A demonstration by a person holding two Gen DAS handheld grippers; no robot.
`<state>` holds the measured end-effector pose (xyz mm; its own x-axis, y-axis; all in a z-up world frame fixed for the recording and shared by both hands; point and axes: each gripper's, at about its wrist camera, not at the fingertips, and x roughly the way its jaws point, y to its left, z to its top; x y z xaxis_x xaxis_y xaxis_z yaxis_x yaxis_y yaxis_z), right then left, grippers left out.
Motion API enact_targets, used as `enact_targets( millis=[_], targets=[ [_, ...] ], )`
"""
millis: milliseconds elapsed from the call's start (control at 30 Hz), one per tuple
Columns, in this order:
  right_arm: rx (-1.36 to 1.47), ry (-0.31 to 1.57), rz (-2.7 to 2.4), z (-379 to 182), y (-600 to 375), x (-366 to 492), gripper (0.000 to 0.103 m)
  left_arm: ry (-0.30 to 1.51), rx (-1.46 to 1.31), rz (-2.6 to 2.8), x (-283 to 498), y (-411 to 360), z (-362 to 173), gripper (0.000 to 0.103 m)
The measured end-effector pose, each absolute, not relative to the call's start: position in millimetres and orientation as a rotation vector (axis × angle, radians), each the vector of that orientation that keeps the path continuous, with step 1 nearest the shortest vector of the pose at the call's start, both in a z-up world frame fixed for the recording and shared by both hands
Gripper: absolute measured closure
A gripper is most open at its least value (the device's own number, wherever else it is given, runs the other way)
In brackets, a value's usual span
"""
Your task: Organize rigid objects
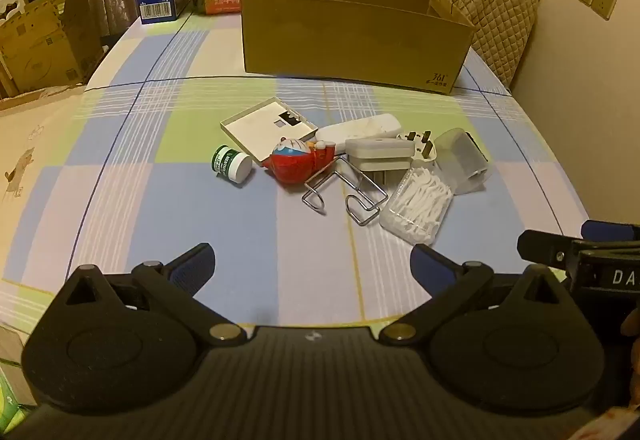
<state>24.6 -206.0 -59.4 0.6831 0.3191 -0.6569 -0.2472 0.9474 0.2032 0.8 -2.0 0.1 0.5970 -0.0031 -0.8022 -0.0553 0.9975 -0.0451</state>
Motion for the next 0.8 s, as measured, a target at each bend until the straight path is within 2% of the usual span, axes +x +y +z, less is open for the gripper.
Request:
enact_targets(
  millis=[800],
  targets=[
    [0.100,0.754,0.319,-59.6,-207.6,24.5,0.002,0.919,-0.069,0.037,-3.2,1.5,1.6,0.001]
  ],
)
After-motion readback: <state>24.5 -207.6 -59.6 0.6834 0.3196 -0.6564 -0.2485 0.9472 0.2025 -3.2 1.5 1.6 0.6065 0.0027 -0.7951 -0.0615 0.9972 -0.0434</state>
